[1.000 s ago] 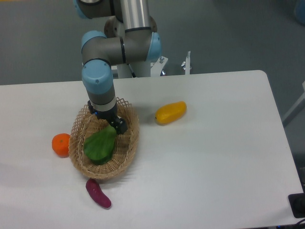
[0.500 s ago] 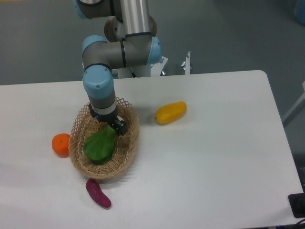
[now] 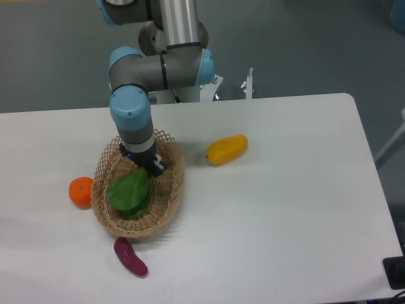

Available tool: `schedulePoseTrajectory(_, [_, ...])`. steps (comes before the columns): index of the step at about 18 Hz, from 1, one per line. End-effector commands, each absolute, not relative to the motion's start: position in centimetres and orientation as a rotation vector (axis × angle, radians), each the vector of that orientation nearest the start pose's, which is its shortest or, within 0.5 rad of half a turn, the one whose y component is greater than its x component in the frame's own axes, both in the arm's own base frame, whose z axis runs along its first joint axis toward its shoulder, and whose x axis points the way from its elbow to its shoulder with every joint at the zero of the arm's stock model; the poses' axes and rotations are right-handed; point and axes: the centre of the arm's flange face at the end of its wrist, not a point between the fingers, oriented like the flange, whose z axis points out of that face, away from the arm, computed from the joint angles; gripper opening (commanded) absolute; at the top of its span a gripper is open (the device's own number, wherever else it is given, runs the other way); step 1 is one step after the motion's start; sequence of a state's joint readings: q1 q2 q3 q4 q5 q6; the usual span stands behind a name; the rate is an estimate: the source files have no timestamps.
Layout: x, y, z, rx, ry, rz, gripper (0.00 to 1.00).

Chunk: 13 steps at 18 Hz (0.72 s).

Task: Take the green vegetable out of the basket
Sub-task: 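Lower the gripper into the basket and close it on the bok choy, then lift the bok choy out of the basket and carry it sideways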

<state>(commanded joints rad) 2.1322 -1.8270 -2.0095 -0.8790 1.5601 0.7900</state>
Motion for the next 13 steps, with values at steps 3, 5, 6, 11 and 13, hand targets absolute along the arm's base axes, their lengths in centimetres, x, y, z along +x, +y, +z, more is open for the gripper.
schedulePoseTrajectory(3, [-15.9, 50.4, 22.8, -3.107, 0.357, -0.004, 0.25])
schedulePoseTrajectory(5, [-16.1, 50.4, 23.4, -3.098, 0.356, 0.008, 0.25])
schedulePoseTrajectory(6, [-16.2, 50.5, 24.3, -3.084, 0.357, 0.023, 0.25])
schedulePoseTrajectory(11, [-19.0, 50.3, 29.5, -3.019, 0.292, 0.115, 0.25])
schedulePoseTrajectory(13, [-20.7, 49.6, 31.9, -2.982, 0.262, 0.159, 0.25])
